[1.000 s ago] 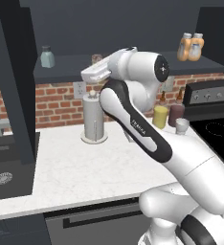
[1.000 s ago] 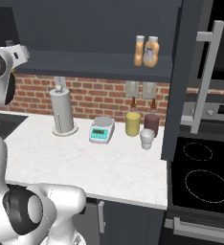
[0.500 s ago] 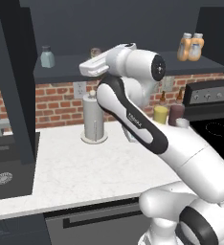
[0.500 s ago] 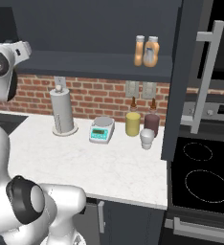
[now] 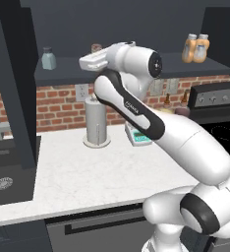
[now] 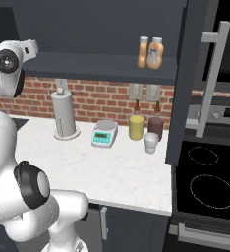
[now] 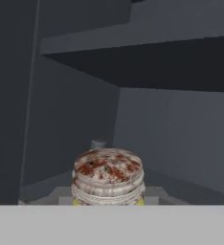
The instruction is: Put the shaker and condiment bottle from the counter next to their counterparts in the cabinet.
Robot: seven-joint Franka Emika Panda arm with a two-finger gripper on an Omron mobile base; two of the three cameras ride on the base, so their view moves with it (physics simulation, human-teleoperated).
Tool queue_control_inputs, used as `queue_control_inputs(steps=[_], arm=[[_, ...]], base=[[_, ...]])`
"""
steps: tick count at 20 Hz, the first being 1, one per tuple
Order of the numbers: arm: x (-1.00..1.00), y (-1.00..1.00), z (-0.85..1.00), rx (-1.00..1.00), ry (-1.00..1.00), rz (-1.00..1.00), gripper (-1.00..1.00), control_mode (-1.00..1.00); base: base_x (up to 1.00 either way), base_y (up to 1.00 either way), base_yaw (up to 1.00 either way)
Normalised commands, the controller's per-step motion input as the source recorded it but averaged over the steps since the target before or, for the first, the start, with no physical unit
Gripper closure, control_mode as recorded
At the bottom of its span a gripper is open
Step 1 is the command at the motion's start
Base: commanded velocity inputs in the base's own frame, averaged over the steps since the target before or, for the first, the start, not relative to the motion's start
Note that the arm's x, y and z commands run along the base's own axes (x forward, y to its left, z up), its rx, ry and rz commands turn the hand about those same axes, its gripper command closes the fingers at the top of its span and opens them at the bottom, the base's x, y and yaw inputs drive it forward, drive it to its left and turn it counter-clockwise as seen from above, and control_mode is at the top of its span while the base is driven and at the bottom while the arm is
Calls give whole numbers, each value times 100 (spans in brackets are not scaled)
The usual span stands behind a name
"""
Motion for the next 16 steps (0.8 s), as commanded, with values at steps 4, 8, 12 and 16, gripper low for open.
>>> queue_control_inputs(steps=[4, 8, 12, 16], arm=[[30, 0, 0, 7, 0, 0, 100, -100], [5, 5, -8, 1, 0, 6, 100, -100], [18, 8, -6, 0, 0, 5, 100, -100], [38, 0, 0, 0, 0, 0, 100, -100]], base=[[0, 0, 0], [0, 0, 0], [0, 0, 0], [0, 0, 0]])
